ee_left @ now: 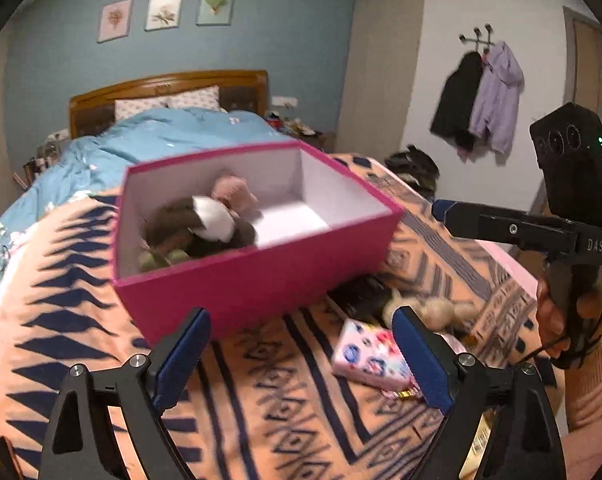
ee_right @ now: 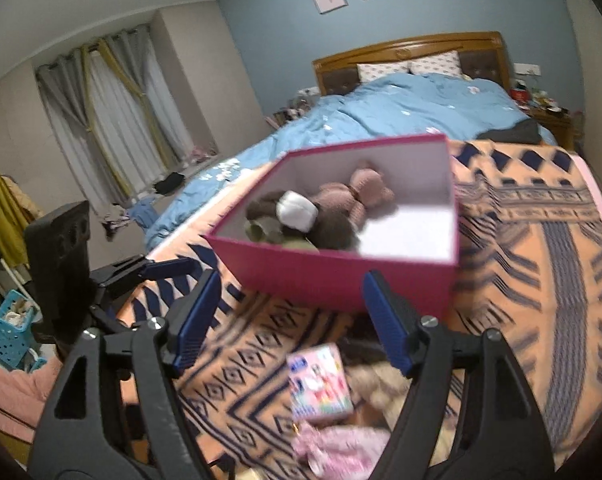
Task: Organize objects
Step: 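Move the right tool to the pink drawstring pouch and grasp it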
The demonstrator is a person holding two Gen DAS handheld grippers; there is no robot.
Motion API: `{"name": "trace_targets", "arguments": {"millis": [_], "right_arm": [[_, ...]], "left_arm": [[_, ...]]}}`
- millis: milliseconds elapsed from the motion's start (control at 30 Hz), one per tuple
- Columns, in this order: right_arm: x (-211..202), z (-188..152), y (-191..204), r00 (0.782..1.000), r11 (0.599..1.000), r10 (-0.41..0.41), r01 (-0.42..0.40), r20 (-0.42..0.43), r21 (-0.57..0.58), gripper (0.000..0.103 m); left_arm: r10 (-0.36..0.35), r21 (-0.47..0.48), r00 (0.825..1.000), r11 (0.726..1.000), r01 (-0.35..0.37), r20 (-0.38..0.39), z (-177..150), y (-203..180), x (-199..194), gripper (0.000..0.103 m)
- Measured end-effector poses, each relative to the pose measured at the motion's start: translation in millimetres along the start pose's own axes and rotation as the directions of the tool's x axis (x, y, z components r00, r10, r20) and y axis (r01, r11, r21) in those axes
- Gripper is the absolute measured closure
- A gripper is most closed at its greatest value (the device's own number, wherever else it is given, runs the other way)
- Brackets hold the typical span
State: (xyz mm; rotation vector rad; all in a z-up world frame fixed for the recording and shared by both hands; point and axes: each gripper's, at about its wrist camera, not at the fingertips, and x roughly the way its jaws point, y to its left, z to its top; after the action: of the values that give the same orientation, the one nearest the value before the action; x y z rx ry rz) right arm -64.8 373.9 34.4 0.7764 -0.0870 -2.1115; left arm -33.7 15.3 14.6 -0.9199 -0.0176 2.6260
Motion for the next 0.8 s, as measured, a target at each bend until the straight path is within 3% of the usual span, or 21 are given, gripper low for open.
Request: {"name": "trace_targets", "arguments": {"millis": [100, 567, 800], "right_arm": [[-6, -19, -10, 1.0, 0.999, -0.016, 0.017, -0.023, 0.043, 0.028], [-32, -78, -30, 0.994, 0.984, -0.068, 0.081, -0.084, 0.16, 0.029], [-29, -100, -35, 0.983, 0.975, -0.104, 0.13, -0.149, 0.178, 0.029]], "left_arm": [[-0.045, -0.009, 0.999, 0.999, 0.045, -0.018, -7, -5, 5, 0.009], [-0.106, 0.055, 0.988, 0.992, 0.112, -0.112, -39, -40, 14, 0.009], [-0.149, 0.093, 0.971, 0.981, 0.168, -0.186, -53, -61, 28, 0.009]]}}
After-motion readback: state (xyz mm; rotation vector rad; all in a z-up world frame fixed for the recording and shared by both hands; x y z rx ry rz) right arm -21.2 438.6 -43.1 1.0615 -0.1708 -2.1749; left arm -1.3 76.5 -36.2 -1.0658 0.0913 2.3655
